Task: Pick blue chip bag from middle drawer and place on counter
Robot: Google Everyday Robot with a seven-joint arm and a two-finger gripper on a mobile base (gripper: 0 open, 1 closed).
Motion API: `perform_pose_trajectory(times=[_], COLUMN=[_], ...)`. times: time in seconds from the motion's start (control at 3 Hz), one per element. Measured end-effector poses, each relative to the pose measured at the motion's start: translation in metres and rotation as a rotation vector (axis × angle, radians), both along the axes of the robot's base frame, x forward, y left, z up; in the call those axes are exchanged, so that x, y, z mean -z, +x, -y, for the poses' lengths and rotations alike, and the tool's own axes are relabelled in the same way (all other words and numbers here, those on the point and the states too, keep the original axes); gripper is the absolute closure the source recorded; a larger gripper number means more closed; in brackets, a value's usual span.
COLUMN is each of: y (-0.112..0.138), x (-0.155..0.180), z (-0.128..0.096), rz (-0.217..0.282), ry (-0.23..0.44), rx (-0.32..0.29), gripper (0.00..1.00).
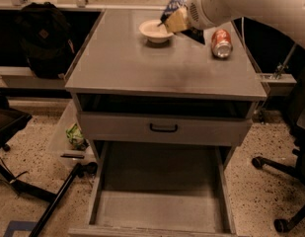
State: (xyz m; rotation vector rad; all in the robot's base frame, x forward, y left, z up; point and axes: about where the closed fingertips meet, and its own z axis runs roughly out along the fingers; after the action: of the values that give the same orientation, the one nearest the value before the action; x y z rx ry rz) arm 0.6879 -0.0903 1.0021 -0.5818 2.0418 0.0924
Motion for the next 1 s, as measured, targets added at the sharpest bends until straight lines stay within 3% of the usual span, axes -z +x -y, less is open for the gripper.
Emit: perform_pose_trajectory(times=[0.33,0.67,1.0], y=[0.041,0.05,0.055], x=[0.029,0.033,0.037], z=[0.029,0.044,0.05], rz=[-0.155,-0.231,-0.264], ry=[0.036,0.147,0.22], rx=[0.071,0.122,0.148], gripper=[1.0,1.0,1.0])
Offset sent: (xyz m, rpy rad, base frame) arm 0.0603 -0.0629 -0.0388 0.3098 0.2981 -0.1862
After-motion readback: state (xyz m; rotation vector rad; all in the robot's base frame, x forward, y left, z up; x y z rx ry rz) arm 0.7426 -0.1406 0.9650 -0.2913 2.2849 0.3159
